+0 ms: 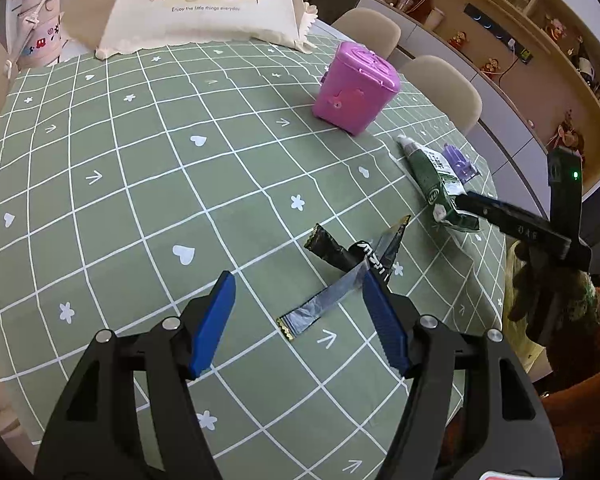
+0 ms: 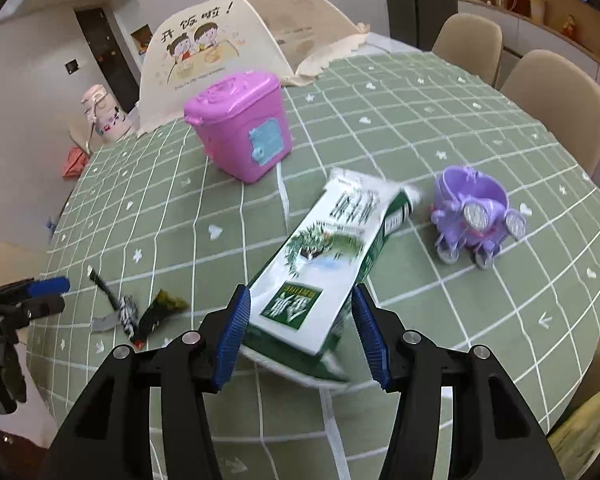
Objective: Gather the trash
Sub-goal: 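Grasp the black strap with the left tool while the right tool grasps the milk carton, then lift the black strap with the left tool while the right tool lifts the milk carton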
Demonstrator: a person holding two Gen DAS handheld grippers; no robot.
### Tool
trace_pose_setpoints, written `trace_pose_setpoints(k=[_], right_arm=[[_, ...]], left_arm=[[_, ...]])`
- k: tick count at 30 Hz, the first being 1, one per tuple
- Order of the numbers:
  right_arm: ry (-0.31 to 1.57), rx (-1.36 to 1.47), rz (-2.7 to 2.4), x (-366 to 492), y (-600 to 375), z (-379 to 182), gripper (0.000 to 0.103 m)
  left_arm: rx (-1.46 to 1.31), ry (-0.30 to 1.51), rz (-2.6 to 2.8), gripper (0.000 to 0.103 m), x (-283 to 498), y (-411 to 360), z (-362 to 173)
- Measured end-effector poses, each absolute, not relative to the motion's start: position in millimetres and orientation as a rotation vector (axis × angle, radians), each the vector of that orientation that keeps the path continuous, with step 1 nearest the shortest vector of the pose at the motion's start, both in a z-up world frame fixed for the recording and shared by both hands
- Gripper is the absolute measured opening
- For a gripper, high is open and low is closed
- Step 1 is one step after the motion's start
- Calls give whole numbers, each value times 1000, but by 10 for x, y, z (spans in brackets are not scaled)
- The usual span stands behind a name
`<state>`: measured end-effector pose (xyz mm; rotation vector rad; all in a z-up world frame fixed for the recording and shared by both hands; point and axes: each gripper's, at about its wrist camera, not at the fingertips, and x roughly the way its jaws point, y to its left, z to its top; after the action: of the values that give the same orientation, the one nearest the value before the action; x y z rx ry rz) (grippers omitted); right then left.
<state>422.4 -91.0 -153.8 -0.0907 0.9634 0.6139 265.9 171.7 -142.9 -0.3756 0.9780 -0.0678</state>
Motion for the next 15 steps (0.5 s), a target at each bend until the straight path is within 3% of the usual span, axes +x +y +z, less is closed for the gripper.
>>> trace_pose_setpoints(k=[8, 15], right_arm=[[1015, 57, 455, 4754, -775, -1687, 54], [1030, -53, 435, 4804, -608, -1792, 50]], left_arm=[[-300, 991, -70, 63, 2590, 1585, -1372], [-283, 1001, -61, 63, 2448, 1516, -1388]])
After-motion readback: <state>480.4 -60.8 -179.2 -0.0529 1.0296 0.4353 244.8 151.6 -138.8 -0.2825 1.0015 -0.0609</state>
